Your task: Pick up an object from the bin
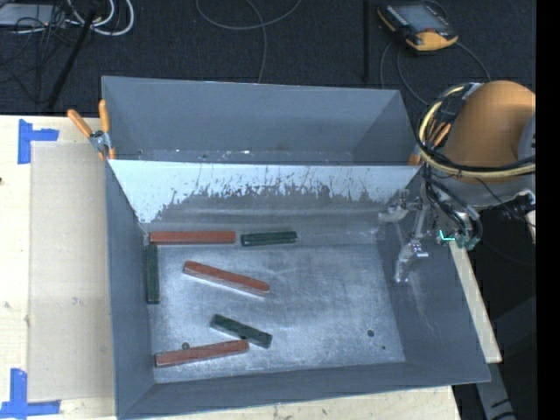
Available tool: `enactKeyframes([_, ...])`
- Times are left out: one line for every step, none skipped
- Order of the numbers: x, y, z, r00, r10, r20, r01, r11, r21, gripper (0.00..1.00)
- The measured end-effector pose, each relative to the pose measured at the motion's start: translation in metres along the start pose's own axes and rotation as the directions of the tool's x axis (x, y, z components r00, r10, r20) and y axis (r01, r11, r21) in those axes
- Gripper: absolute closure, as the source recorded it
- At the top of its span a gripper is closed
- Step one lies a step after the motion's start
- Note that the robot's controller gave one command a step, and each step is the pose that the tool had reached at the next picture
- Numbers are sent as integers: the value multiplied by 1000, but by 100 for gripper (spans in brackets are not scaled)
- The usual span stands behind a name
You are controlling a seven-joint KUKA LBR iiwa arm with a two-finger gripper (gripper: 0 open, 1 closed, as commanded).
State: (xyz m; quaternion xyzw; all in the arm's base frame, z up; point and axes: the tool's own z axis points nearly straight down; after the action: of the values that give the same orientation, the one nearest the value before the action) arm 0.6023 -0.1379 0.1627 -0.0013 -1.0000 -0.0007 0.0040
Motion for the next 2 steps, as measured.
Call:
enactKeyframes([-2, 0, -5, 1000, -3, 8, 3, 1000, 2, 0])
enactKeyframes([-11, 44, 39, 1000, 15, 12, -15, 1000, 2, 0])
